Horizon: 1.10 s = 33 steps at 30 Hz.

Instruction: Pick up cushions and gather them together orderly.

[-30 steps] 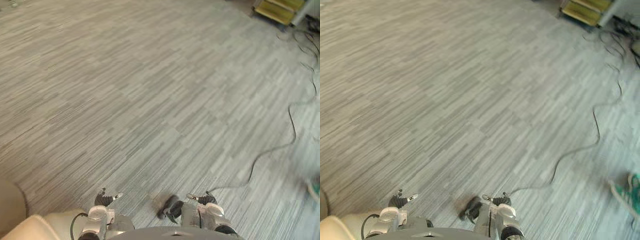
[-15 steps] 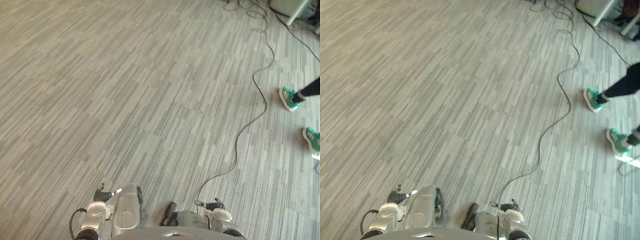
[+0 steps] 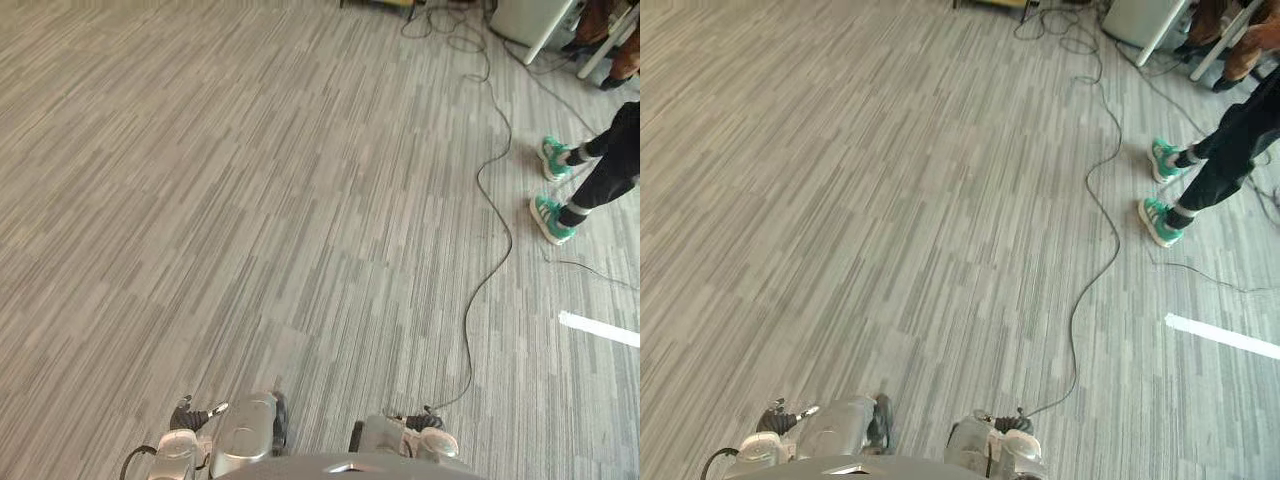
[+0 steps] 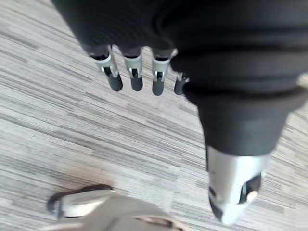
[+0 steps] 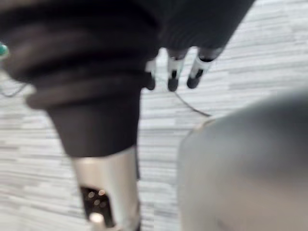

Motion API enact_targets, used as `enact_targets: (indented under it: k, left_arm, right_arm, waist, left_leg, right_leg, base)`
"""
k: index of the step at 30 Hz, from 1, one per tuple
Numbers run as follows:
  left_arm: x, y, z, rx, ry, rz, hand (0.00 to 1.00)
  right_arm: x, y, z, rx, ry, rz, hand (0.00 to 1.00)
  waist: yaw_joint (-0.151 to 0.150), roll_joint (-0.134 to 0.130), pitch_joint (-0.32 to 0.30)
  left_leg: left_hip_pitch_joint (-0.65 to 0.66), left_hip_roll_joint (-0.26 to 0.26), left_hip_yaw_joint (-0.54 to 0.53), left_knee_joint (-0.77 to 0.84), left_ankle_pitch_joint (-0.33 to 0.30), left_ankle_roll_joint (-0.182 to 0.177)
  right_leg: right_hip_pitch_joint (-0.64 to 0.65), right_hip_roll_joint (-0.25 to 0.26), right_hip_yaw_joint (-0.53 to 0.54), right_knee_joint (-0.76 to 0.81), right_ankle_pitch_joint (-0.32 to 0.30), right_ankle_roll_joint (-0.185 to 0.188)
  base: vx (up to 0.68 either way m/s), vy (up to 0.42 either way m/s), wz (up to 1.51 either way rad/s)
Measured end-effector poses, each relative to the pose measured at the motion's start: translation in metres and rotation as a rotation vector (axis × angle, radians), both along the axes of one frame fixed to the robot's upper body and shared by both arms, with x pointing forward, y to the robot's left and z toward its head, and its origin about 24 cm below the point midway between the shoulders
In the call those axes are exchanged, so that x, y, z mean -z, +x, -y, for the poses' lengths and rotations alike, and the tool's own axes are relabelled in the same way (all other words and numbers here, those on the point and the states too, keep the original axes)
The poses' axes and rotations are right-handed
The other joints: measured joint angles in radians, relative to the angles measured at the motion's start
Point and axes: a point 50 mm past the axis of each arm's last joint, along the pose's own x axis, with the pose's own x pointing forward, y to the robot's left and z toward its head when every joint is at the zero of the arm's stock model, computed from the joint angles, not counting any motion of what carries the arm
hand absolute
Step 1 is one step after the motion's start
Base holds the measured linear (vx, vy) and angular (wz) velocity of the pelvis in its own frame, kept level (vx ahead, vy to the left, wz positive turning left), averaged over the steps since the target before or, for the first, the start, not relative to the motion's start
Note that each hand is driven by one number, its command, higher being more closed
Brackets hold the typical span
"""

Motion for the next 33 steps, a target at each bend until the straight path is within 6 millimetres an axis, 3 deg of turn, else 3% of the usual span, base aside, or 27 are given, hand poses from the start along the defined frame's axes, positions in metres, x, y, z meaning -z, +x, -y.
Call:
enact_targets:
  k: [3,4,5,6,7,9,10,11,12,13,14,15,16,17,18,19,20,21,23,25,26,29,30,31,32,33]
  left_arm:
    - [-0.003,0.008,0.003,0.004,-0.005,0.032,0.00]
    - [-0.003,0.009,0.003,0.004,-0.006,0.032,0.00]
    - [-0.004,0.012,0.005,0.007,-0.009,0.040,0.00]
    - [-0.004,0.013,0.006,0.008,-0.012,0.043,0.00]
    - [-0.004,0.015,0.007,0.011,-0.015,0.046,0.00]
    - [-0.003,0.018,0.016,0.029,-0.034,0.042,0.00]
    - [-0.001,0.017,0.021,0.040,-0.045,0.036,0.00]
    - [0.000,0.015,0.021,0.045,-0.047,0.028,0.00]
    - [0.001,0.017,0.030,0.045,-0.069,0.026,0.00]
    - [0.003,0.016,0.038,0.062,-0.087,0.016,0.00]
    - [0.004,0.014,0.044,0.062,-0.104,0.011,0.00]
    - [0.005,0.014,0.047,0.058,-0.111,0.011,0.00]
    - [0.006,0.012,0.050,0.038,-0.128,0.009,0.00]
    - [0.006,0.012,0.050,0.033,-0.129,0.009,0.00]
    - [0.005,0.012,0.048,0.019,-0.131,0.013,0.00]
    - [0.005,0.013,0.047,0.008,-0.132,0.016,0.00]
    - [0.004,0.014,0.045,-0.002,-0.131,0.029,0.00]
    - [0.001,0.018,0.044,-0.017,-0.133,0.052,0.00]
    - [-0.002,0.022,0.043,-0.027,-0.136,0.083,0.00]
    - [-0.004,0.024,0.042,-0.034,-0.138,0.103,0.00]
    - [-0.008,0.028,0.041,-0.044,-0.138,0.132,0.00]
    - [-0.012,0.034,0.042,-0.023,-0.134,0.160,0.00]
    - [-0.012,0.035,0.042,-0.015,-0.133,0.164,0.00]
    - [-0.012,0.035,0.043,-0.015,-0.133,0.164,0.00]
    - [-0.014,0.039,0.039,-0.020,-0.127,0.177,0.00]
    - [-0.015,0.041,0.037,-0.014,-0.117,0.180,0.00]
  right_arm:
    - [-0.005,0.008,0.002,-0.001,-0.011,0.042,0.00]
    - [-0.006,0.009,0.002,-0.001,-0.014,0.047,0.00]
    - [-0.008,0.012,0.003,-0.001,-0.015,0.065,0.00]
    - [-0.009,0.013,0.003,0.000,-0.015,0.070,0.00]
    - [-0.009,0.014,0.003,-0.001,-0.015,0.073,0.00]
    - [-0.011,0.018,0.004,-0.002,-0.018,0.081,0.00]
    - [-0.010,0.017,0.004,-0.001,-0.017,0.075,0.00]
    - [-0.010,0.016,0.006,0.003,-0.016,0.073,0.00]
    - [-0.012,0.019,0.011,0.004,-0.032,0.079,0.00]
    - [-0.013,0.017,0.020,0.005,-0.054,0.073,0.00]
    - [-0.013,0.014,0.028,0.015,-0.070,0.058,0.00]
    - [-0.013,0.012,0.031,0.018,-0.076,0.049,0.00]
    - [-0.012,0.011,0.035,0.027,-0.082,0.042,0.00]
    - [-0.013,0.011,0.035,0.027,-0.082,0.042,0.00]
    - [-0.012,0.010,0.035,0.027,-0.083,0.040,0.00]
    - [-0.012,0.009,0.035,0.027,-0.083,0.037,0.00]
    - [-0.011,0.006,0.035,0.026,-0.083,0.030,0.00]
    - [-0.010,0.005,0.033,0.022,-0.080,0.025,0.00]
    - [-0.007,0.003,0.026,0.001,-0.065,0.017,0.00]
    - [-0.006,0.003,0.021,-0.003,-0.053,0.016,0.00]
    - [-0.005,0.002,0.017,-0.003,-0.041,0.015,0.00]
    - [-0.004,0.003,0.015,0.003,-0.030,0.013,0.00]
    - [-0.004,0.004,0.016,0.013,-0.025,0.010,0.00]
    - [-0.003,0.004,0.016,0.015,-0.022,0.002,0.00]
    - [-0.002,0.005,0.013,0.018,-0.014,0.000,0.00]
    - [-0.001,0.008,0.005,0.005,0.005,0.004,0.00]
  waist:
    - [-0.011,0.015,0.007]
    - [-0.012,0.016,0.008]
    - [-0.022,0.019,0.008]
    - [-0.026,0.020,0.009]
    - [-0.029,0.021,0.009]
    - [-0.053,0.021,0.009]
    - [-0.064,0.011,0.007]
    - [-0.068,0.008,0.009]
    - [-0.073,0.027,0.012]
    - [-0.078,0.054,0.008]
    - [-0.077,0.081,0.000]
    - [-0.072,0.094,-0.008]
    - [-0.071,0.121,-0.020]
    - [-0.077,0.126,-0.017]
    - [-0.086,0.133,-0.012]
    - [-0.085,0.135,-0.009]
    - [-0.076,0.133,-0.003]
    - [-0.061,0.143,-0.003]
    - [-0.053,0.126,0.005]
    - [-0.045,0.126,0.005]
    - [-0.039,0.126,0.005]
    - [-0.013,0.118,0.007]
    - [-0.006,0.111,0.007]
    - [0.002,0.110,0.006]
    - [0.019,0.089,0.013]
    - [0.015,0.061,0.011]
  left_leg:
    - [0.130,0.034,-0.005,-0.098,-0.020,-0.034]
    - [0.152,0.041,-0.005,-0.113,-0.023,-0.039]
    - [0.205,0.061,-0.005,-0.156,-0.025,-0.042]
    - [0.220,0.067,-0.006,-0.167,-0.025,-0.043]
    - [0.234,0.074,-0.008,-0.179,-0.025,-0.043]
    - [0.276,0.092,-0.039,-0.215,-0.037,-0.064]
    - [0.311,0.087,-0.065,-0.245,-0.051,-0.089]
    - [0.333,0.086,-0.079,-0.254,-0.060,-0.101]
    - [0.362,0.110,-0.107,-0.241,-0.073,-0.109]
    - [0.363,0.136,-0.132,-0.204,-0.068,-0.114]
    - [0.358,0.163,-0.153,-0.153,-0.056,-0.124]
    - [0.348,0.177,-0.162,-0.119,-0.048,-0.129]
    - [0.277,0.213,-0.201,0.061,0.014,-0.155]
    - [0.243,0.220,-0.218,0.144,0.054,-0.161]
    - [0.165,0.241,-0.246,0.317,0.178,-0.173]
    - [0.130,0.252,-0.250,0.401,0.257,-0.182]
    - [0.053,0.285,-0.233,0.579,0.263,-0.184]
    - [-0.002,0.308,-0.195,0.719,0.228,-0.162]
    - [-0.106,0.307,-0.128,0.811,0.163,-0.141]
    - [-0.190,0.291,-0.083,0.787,0.133,-0.127]
    - [-0.273,0.267,-0.045,0.706,0.097,-0.128]
    - [-0.319,0.211,0.017,0.423,0.077,-0.131]
    - [-0.315,0.173,0.035,0.215,0.103,-0.142]
    - [-0.303,0.137,0.028,-0.020,0.192,-0.143]
    - [-0.252,0.095,0.049,-0.109,0.325,-0.062]
    - [-0.227,0.074,0.074,-0.122,0.329,-0.059]
  right_leg:
    - [-0.107,0.012,-0.088,-0.160,-0.056,-0.035]
    - [-0.122,0.019,-0.093,-0.206,-0.056,-0.037]
    - [-0.151,0.047,-0.103,-0.392,-0.040,-0.048]
    - [-0.158,0.057,-0.102,-0.462,-0.024,-0.053]
    - [-0.167,0.067,-0.097,-0.537,0.001,-0.054]
    - [-0.181,0.093,-0.035,-0.809,0.128,-0.038]
    - [-0.175,0.094,0.022,-0.924,0.179,-0.011]
    - [-0.174,0.087,0.043,-0.924,0.221,-0.003]
    - [-0.179,0.101,0.050,-0.839,0.281,-0.006]
    - [-0.192,0.108,0.038,-0.753,0.271,-0.021]
    - [-0.201,0.124,0.026,-0.684,0.234,-0.062]
    - [-0.205,0.133,0.018,-0.657,0.206,-0.068]
    - [-0.187,0.157,-0.010,-0.610,0.138,-0.086]
    - [-0.171,0.160,-0.022,-0.603,0.118,-0.089]
    - [-0.121,0.175,-0.035,-0.603,0.083,-0.106]
    - [-0.095,0.183,-0.039,-0.606,0.066,-0.118]
    - [-0.043,0.208,-0.039,-0.615,0.036,-0.137]
    - [0.014,0.222,-0.037,-0.627,0.011,-0.150]
    - [0.131,0.227,-0.036,-0.686,-0.018,-0.146]
    - [0.209,0.226,-0.036,-0.753,-0.026,-0.135]
    - [0.278,0.225,-0.037,-0.824,-0.029,-0.130]
    - [0.355,0.202,-0.035,-0.904,-0.021,-0.108]
    - [0.386,0.185,-0.032,-0.934,-0.023,-0.086]
    - [0.423,0.173,-0.024,-0.960,-0.036,-0.063]
    - [0.463,0.142,0.000,-0.988,-0.042,-0.054]
    - [0.476,0.137,0.028,-1.031,-0.021,-0.081]
  base:
    - [0.44,-0.100,-0.01]
    - [0.44,-0.166,-0.05]
    - [0.35,-0.153,0.01]
    - [0.36,-0.165,0.08]
    - [0.37,-0.195,0.19]
    - [0.45,-0.261,0.48]
    - [0.42,-0.263,0.57]
    - [0.43,-0.260,0.53]
    - [0.40,-0.249,0.45]
    - [0.52,-0.318,0.42]
    - [0.52,-0.311,0.22]
    - [0.56,-0.300,0.07]
    - [0.47,-0.232,0.06]
    - [0.58,-0.290,0.20]
    - [0.34,-0.179,0.20]
    - [0.44,-0.181,0.08]
    - [0.42,-0.124,-0.16]
    - [0.51,-0.143,-0.21]
    - [0.43,-0.078,-0.06]
    - [0.52,-0.011,0.09]
    - [0.49,0.030,0.10]
    - [0.46,0.122,-0.05]
    - [0.56,0.219,-0.16]
    - [0.58,0.228,-0.29]
    - [0.60,0.211,-0.21]
    - [0.48,0.143,-0.15]
